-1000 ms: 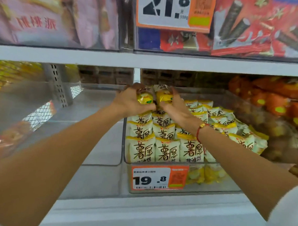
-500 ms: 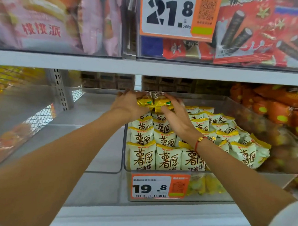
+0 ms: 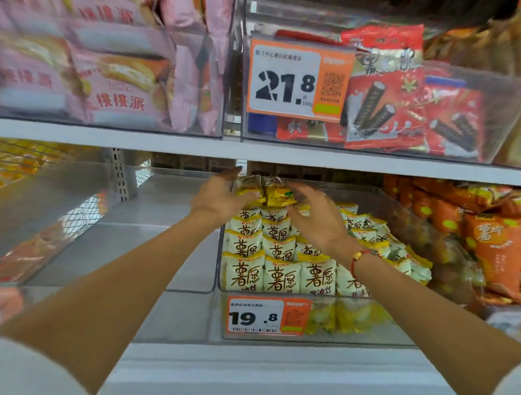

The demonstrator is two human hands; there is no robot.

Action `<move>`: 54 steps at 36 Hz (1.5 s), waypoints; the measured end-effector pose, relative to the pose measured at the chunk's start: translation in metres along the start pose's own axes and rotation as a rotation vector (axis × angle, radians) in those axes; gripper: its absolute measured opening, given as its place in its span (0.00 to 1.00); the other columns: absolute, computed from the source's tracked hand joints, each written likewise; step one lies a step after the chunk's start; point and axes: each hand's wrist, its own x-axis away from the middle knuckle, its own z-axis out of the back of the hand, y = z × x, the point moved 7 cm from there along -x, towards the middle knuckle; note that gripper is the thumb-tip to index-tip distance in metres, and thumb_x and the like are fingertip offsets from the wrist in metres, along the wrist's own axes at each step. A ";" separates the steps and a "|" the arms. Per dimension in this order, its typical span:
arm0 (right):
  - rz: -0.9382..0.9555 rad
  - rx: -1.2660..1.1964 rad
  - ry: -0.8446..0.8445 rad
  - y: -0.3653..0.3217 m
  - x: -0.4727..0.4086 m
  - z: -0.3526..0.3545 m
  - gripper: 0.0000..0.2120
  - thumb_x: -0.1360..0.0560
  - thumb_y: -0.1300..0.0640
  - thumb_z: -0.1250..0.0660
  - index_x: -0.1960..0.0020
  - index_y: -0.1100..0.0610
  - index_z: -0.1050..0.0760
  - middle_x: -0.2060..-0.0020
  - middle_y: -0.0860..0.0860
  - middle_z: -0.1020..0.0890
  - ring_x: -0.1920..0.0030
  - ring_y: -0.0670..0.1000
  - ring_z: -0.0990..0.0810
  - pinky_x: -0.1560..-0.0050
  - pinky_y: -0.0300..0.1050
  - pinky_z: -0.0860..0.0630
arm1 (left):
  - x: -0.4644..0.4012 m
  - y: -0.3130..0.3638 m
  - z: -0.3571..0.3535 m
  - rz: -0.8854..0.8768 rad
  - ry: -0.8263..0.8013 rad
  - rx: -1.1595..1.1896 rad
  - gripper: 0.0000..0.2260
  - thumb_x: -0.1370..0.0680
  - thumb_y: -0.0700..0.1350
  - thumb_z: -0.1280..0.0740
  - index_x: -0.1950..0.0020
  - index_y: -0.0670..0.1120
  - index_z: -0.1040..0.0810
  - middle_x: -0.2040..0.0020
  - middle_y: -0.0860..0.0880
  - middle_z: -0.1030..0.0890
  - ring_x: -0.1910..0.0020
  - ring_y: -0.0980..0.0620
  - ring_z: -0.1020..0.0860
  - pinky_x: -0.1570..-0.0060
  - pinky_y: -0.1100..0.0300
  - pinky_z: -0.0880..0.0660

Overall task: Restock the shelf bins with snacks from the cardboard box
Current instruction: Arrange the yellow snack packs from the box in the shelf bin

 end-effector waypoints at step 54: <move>-0.391 -0.165 -1.207 0.013 0.409 -0.147 0.30 0.27 0.41 0.31 0.32 0.53 0.38 0.39 0.48 0.27 0.42 0.49 0.26 0.48 0.42 0.25 | 0.381 -0.207 -0.052 0.394 -0.568 -0.274 0.25 0.26 0.62 0.33 0.33 0.54 0.36 0.49 0.52 0.21 0.52 0.49 0.20 0.56 0.54 0.23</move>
